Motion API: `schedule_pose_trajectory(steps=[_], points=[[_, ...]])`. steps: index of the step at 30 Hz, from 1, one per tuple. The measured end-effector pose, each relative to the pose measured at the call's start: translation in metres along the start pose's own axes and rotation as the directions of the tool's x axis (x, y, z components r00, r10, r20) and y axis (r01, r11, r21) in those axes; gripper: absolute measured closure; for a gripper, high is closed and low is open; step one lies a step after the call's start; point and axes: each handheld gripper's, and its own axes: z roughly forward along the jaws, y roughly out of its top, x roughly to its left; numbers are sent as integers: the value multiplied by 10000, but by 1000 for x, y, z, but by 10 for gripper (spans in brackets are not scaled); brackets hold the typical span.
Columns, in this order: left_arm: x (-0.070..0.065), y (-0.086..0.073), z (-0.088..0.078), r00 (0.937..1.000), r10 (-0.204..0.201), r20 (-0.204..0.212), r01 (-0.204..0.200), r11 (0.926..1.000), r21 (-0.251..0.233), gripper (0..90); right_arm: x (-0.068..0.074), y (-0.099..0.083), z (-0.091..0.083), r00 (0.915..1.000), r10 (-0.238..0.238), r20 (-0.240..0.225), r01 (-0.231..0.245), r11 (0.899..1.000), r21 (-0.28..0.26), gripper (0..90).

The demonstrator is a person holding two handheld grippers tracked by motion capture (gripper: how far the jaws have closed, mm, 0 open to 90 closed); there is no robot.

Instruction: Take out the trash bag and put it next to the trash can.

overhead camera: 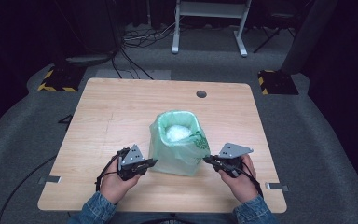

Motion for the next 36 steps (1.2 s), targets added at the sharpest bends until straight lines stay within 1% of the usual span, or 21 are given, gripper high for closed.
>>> schedule_pose_trajectory(steps=[1, 2, 5, 9, 11, 14, 15, 16, 18, 19, 20, 22, 24, 25, 26, 29, 30, 32, 33, 34, 36], points=[[-1, 1, -3, 10000, 22, 5, -22, 10000, -23, 900, 0, 1, -2, 10000, 31, 28, -31, 10000, -65, 820], [-3, 3, -8, 10000, 79, 13, -79, 9999, -152, 900, 1, 2, -4, 10000, 43, 72, -42, 9999, -117, 820], [-5, 6, -14, 9999, 118, 2, -118, 9997, -232, 900, 2, 5, -10, 10000, -23, 87, 25, 9997, -245, 855], [-6, 15, -28, 9996, 256, -105, -262, 9978, -606, 900, 4, 13, -18, 9998, -166, 143, 173, 9986, -509, 867], [-6, 17, -31, 9994, 314, -149, -323, 9972, -667, 900, 5, 17, -22, 9996, -210, 188, 221, 9977, -640, 867], [-4, 24, -39, 9991, 351, -249, -371, 9957, -853, 900, 6, 21, -25, 9991, -336, 251, 355, 9963, -781, 879], [-2, 28, -43, 9988, 374, -322, -403, 9948, -935, 900, 7, 25, -29, 9988, -405, 292, 430, 9949, -907, 887], [-2, 28, -43, 9988, 374, -322, -403, 9948, -935, 900, 7, 25, -29, 9988, -405, 292, 430, 9949, -907, 887], [0, 33, -48, 9984, 406, -386, -445, 9933, -1062, 900, 7, 31, -33, 9979, -519, 390, 558, 9926, -1075, 890], [2, 38, -53, 9978, 469, -473, -523, 9913, -1211, 900, 7, 33, -34, 9979, -519, 386, 559, 9923, -1109, 891], [2, 38, -53, 9978, 469, -473, -523, 9913, -1211, 900, 6, 35, -35, 9977, -549, 392, 592, 9914, -1165, 892], [3, 46, -60, 9964, 498, -683, -582, 9902, -1272, 900, 6, 39, -38, 9972, -598, 450, 650, 9903, -1230, 895], [5, 48, -61, 9956, 527, -769, -625, 9892, -1323, 900, 5, 43, -40, 9969, -646, 458, 702, 9882, -1359, 898], [5, 50, -63, 9960, 458, -770, -561, 9888, -1383, 900, 5, 45, -41, 9967, -658, 483, 719, 9876, -1395, 899], [8, 54, -66, 9940, 535, -950, -670, 9871, -1456, 900, 5, 47, -42, 9966, -662, 488, 726, 9870, -1435, 900], [9, 57, -69, 9934, 551, -1010, -703, 9855, -1544, 900, 5, 51, -45, 9963, -709, 494, 777, 9852, -1527, 900], [9, 59, -71, 9928, 565, -1054, -729, 9845, -1594, 900, 5, 54, -47, 9958, -751, 519, 827, 9829, -1643, 900], [11, 62, -73, 9907, 620, -1208, -818, 9826, -1667, 900, 5, 56, -48, 9957, -761, 521, 839, 9822, -1681, 900], [14, 65, -74, 9894, 613, -1314, -834, 9819, -1699, 900, 5, 61, -49, 9952, -793, 569, 883, 9801, -1780, 900], [14, 65, -74, 9894, 613, -1314, -834, 9819, -1699, 900, 5, 61, -49, 9952, -793, 569, 883, 9801, -1780, 900], [19, 68, -74, 9879, 596, -1433, -842, 9815, -1722, 900, 3, 65, -49, 9944, -811, 679, 922, 9789, -1821, 900]])
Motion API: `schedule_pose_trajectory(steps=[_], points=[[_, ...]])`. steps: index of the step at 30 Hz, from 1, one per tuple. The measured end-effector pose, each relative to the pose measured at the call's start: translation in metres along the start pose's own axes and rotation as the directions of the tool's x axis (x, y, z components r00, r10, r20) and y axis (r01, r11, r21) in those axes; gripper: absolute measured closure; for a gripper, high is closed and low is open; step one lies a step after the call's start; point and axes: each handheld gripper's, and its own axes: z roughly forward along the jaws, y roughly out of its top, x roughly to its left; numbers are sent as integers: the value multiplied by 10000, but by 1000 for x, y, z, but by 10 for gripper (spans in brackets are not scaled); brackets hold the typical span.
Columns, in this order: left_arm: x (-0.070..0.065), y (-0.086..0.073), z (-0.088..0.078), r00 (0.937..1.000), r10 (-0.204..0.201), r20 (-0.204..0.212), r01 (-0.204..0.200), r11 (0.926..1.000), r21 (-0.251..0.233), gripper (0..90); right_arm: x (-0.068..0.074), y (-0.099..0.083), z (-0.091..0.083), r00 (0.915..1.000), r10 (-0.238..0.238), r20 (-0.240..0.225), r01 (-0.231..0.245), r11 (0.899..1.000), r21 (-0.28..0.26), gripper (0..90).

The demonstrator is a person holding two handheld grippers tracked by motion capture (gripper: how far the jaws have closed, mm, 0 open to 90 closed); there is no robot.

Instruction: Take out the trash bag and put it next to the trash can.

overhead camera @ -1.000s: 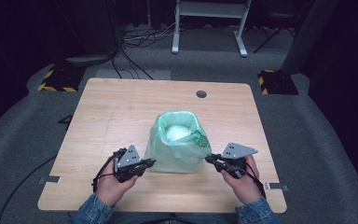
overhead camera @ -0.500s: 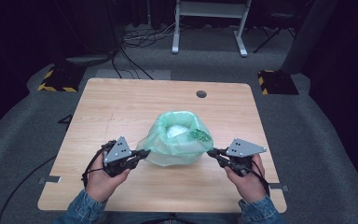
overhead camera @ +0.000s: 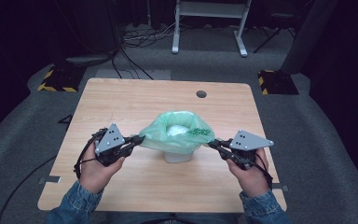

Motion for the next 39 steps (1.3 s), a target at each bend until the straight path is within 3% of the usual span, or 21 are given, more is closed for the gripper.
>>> schedule_pose_trajectory(steps=[4, 10, 18, 25, 26, 27, 28, 33, 36, 39], points=[[9, 1, 5, 9991, -228, -351, 229, 9997, 6, 900, -8, 5, 7, 9997, 9, 228, -8, 10000, -36, 900], [17, -3, 20, 9959, -295, -855, 323, 9990, 312, 900, -26, 7, 23, 9979, 603, 250, -599, 9981, -161, 900], [26, -16, 40, 9905, -450, -1301, 581, 9934, 987, 900, -43, 0, 49, 9950, 844, 530, -870, 9950, 485, 900], [23, -24, 46, 9921, -551, -1131, 694, 9896, 1262, 900, -44, -12, 56, 9934, 1005, 544, -1049, 9908, 852, 900], [22, -26, 45, 9920, -567, -1128, 713, 9889, 1301, 900, -43, -14, 56, 9930, 1054, 537, -1098, 9900, 881, 870], [22, -26, 45, 9919, -618, -1111, 764, 9883, 1324, 900, -42, -14, 55, 9919, 1018, 757, -1083, 9903, 873, 765], [22, -26, 43, 9917, -620, -1129, 767, 9884, 1310, 900, -41, -14, 53, 9911, 958, 921, -1039, 9908, 872, 717], [21, -26, 37, 9911, -791, -1073, 918, 9886, 1191, 893, -37, -10, 41, 9834, 569, 1724, -711, 9945, 770, 519], [20, -26, 34, 9902, -878, -1083, 999, 9888, 1111, 862, -38, -10, 31, 9783, 758, 1926, -878, 9946, 547, 463], [19, -25, 31, 9902, -962, -1010, 1074, 9879, 1118, 898, -39, -8, 21, 9766, 991, 1910, -1035, 9945, 130, 454]])
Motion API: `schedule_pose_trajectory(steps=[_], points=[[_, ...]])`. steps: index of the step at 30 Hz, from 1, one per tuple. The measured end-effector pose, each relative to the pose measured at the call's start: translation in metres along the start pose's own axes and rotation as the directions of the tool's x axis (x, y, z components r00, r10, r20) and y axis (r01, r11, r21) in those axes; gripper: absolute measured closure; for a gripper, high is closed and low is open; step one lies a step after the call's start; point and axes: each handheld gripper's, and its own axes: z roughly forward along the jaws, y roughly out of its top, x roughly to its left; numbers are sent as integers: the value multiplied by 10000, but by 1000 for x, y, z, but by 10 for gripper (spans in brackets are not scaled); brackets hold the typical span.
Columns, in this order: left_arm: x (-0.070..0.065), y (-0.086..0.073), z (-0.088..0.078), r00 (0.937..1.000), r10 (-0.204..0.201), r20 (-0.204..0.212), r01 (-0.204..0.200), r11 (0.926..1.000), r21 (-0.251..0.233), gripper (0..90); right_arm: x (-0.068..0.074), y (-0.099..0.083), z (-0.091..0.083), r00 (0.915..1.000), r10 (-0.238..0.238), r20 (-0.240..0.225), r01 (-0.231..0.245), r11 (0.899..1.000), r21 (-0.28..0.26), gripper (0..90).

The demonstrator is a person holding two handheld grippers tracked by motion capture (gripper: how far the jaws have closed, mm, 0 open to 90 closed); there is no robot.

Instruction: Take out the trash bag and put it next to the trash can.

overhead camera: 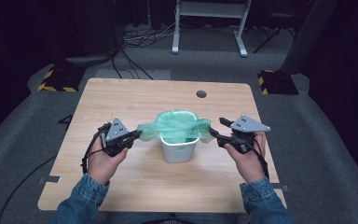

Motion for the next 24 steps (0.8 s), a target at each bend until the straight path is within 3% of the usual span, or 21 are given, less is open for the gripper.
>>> schedule_pose_trajectory(steps=[6, 15, 20, 24], points=[[-3, 0, -4, 10000, 67, -51, -68, 9999, -124, 870, 5, 2, -24, 9999, -60, 159, 65, 9993, -359, 484], [-6, 1, -5, 9999, 95, -61, -96, 9998, -160, 857, 22, -14, -49, 9993, 53, -371, -37, 9990, 452, 690], [-8, 2, -1, 9999, 45, -129, -47, 9999, -150, 810, 31, -25, -38, 9966, -3, -828, 97, 9936, 1128, 732], [-8, 2, 7, 9992, -102, -389, 98, 9999, -114, 623, 31, -34, -19, 9944, 198, -1034, -40, 9886, 1507, 738]])
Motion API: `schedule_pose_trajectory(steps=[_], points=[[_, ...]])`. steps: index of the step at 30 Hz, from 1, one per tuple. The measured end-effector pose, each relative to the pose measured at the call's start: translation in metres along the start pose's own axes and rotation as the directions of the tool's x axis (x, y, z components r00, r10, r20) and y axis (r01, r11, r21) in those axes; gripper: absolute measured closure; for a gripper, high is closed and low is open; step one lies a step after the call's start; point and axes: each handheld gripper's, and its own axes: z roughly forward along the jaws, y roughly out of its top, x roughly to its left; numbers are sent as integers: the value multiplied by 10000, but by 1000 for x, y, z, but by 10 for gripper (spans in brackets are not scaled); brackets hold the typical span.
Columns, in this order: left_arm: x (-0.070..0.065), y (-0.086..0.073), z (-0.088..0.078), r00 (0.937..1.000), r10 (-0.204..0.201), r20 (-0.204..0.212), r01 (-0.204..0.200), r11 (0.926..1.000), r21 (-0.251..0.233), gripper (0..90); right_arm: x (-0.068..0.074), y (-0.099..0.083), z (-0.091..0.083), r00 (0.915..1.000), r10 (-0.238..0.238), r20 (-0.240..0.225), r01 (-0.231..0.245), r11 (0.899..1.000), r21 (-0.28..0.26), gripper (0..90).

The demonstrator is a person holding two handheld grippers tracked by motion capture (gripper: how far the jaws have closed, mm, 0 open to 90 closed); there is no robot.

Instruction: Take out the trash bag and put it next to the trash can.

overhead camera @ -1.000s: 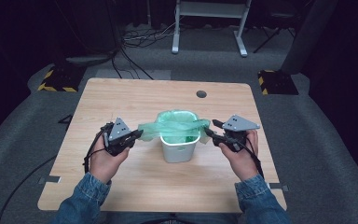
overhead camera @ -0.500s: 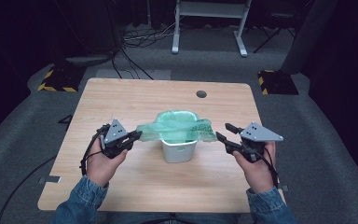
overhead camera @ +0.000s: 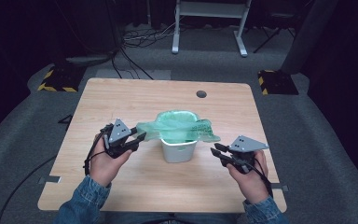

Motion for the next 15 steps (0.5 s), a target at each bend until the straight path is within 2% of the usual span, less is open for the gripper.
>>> schedule_pose_trajectory(steps=[6, 10, 15], points=[[-2, -1, 13, 9994, -198, 267, 189, 9993, 311, 577, -7, -4, 31, 9988, 278, -408, -270, 9994, 213, 730], [-4, -1, 18, 9994, -188, 301, 173, 9986, 499, 574, -16, -2, 47, 9980, 523, -347, -516, 9984, 212, 706], [-3, -1, 24, 9988, -343, 336, 323, 9979, 560, 564, -32, 5, 60, 9950, 995, -97, -997, 9949, -149, 643]])
